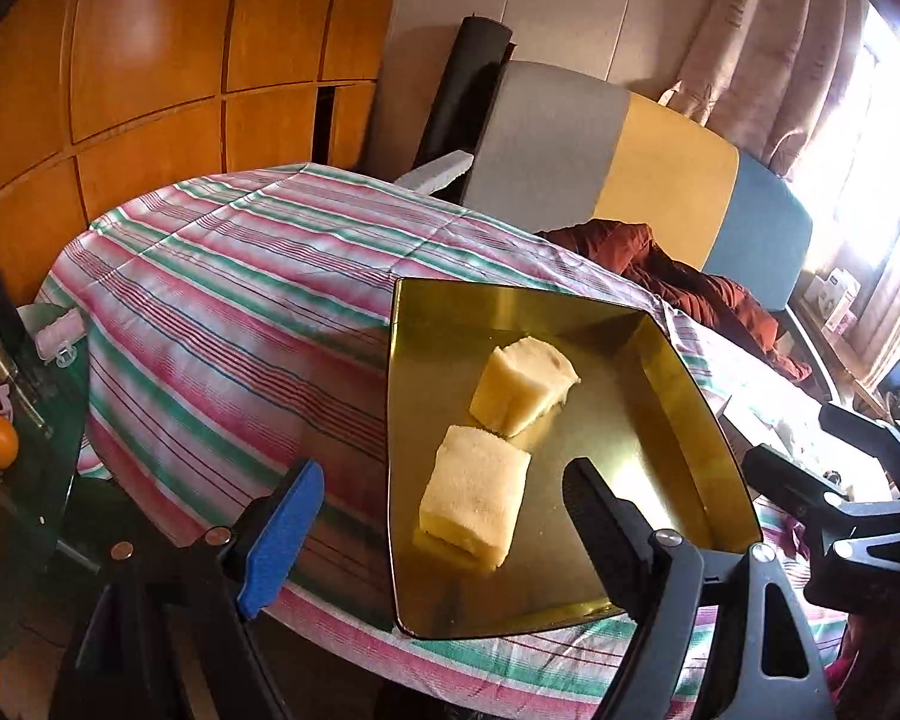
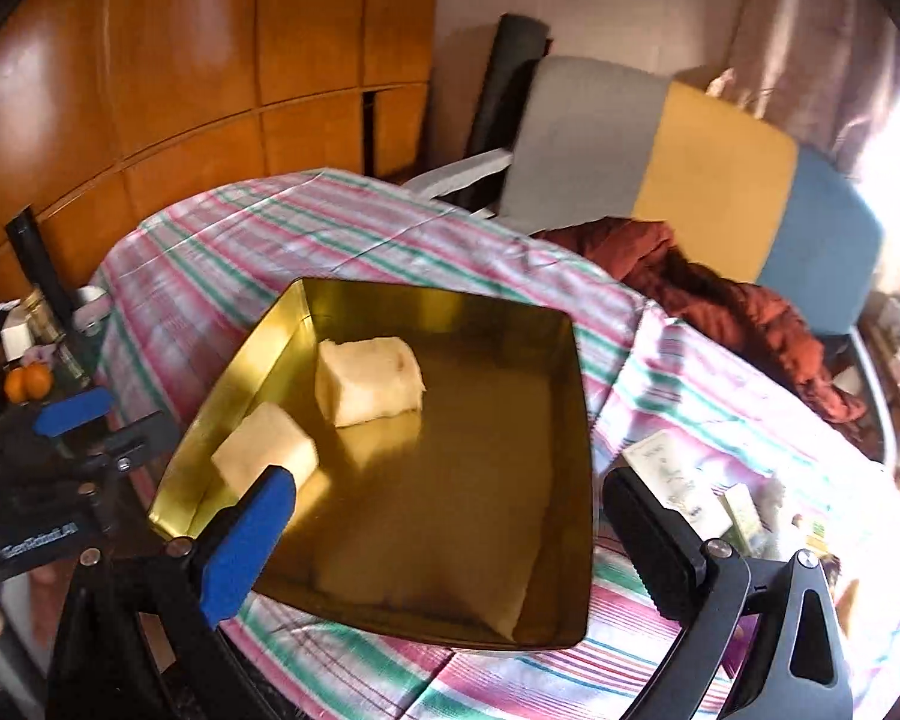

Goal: Organize objects
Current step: 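Carry both yellow sponges into the gold tray and open both tools, then withdraw both tools from the tray toward the item pile, then grasp the white printed box with the left tool while the right tool grasps the small green box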

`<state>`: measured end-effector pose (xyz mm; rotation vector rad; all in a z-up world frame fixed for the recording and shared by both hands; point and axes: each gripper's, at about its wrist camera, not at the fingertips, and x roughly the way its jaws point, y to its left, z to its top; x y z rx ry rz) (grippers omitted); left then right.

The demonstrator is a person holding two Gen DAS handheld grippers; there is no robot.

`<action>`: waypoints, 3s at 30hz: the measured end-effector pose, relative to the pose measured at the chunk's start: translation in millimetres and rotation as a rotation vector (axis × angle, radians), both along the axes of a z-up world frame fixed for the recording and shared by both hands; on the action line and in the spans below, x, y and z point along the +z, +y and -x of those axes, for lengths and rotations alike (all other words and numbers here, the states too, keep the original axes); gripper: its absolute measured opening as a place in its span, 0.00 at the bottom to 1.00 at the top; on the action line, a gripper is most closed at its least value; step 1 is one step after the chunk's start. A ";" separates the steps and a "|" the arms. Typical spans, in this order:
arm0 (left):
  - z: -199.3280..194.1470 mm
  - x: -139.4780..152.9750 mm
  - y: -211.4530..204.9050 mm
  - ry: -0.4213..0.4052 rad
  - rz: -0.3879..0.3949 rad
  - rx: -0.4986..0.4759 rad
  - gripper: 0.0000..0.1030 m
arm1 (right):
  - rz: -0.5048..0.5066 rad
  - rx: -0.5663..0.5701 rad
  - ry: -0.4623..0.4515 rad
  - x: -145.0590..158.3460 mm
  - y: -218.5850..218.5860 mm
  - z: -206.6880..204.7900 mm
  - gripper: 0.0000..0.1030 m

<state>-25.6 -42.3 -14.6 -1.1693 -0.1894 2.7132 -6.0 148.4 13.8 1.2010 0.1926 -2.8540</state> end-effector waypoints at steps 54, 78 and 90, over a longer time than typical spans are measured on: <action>-21.3 45.3 187.1 0.210 0.353 -0.442 0.81 | 0.028 -0.400 -0.010 -24.3 212.0 -51.5 1.00; 83.4 -19.3 317.4 -0.555 -0.108 -0.493 0.81 | 0.186 -0.527 0.024 -36.2 336.0 -63.9 1.00; 118.5 -63.8 344.9 -0.715 -0.025 -0.298 0.84 | 0.266 -0.556 0.099 -19.7 347.2 -77.6 1.00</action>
